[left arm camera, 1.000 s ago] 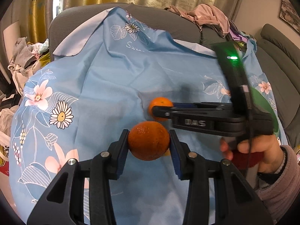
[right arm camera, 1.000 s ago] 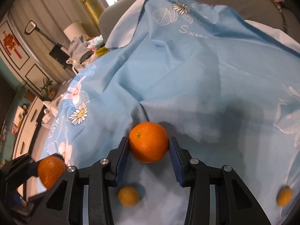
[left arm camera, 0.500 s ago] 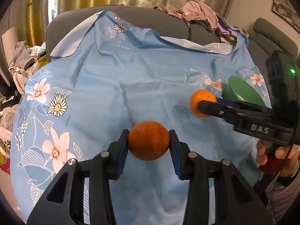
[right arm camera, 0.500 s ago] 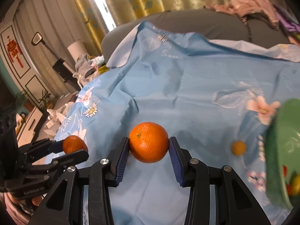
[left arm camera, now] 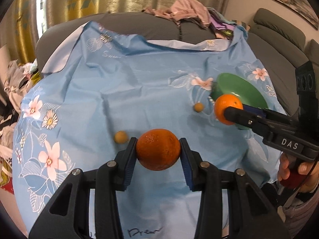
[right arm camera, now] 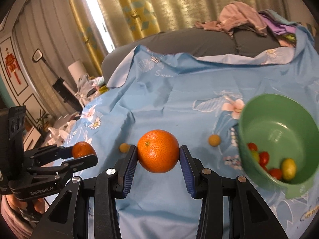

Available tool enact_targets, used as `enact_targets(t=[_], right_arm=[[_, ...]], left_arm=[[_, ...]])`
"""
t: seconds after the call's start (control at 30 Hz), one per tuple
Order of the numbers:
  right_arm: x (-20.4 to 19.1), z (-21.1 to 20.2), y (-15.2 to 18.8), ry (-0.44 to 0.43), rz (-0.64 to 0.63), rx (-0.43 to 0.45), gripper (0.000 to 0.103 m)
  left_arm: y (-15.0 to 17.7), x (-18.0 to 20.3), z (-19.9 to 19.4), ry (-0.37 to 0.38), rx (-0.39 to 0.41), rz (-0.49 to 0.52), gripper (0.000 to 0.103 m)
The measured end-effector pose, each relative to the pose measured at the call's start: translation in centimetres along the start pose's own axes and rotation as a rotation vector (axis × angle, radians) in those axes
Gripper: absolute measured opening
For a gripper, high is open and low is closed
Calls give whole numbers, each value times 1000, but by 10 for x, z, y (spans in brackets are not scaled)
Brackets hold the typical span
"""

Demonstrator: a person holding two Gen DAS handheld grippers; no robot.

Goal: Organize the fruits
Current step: 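Carry both oranges over the green bowl with both tools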

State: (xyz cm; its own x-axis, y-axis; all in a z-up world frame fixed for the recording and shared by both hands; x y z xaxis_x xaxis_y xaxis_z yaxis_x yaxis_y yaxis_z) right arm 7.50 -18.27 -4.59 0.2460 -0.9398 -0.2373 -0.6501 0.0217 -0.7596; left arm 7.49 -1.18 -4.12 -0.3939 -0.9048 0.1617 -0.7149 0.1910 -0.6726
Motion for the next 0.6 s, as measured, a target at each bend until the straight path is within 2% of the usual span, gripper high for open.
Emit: enact_targets(t=[0.6], right_arm=[[77, -58, 16, 136, 138, 111, 44]], left_arm=[[-43, 112, 29, 133, -10, 181, 41]])
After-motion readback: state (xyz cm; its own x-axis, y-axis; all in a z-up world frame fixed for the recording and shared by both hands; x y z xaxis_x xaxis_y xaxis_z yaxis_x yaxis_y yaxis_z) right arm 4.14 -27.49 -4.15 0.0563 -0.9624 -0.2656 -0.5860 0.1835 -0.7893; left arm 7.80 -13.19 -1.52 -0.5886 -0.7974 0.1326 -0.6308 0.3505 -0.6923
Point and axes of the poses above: each gripper's, at about its wrist camera, not at the fingertips, and z roughly the way its jaws point, x to its right, y to its underside, the point moved 3 cm from there along z, roughly the way its jaws point, and after that the axes turned 2 degrees about -z, right-handed, at the moved point
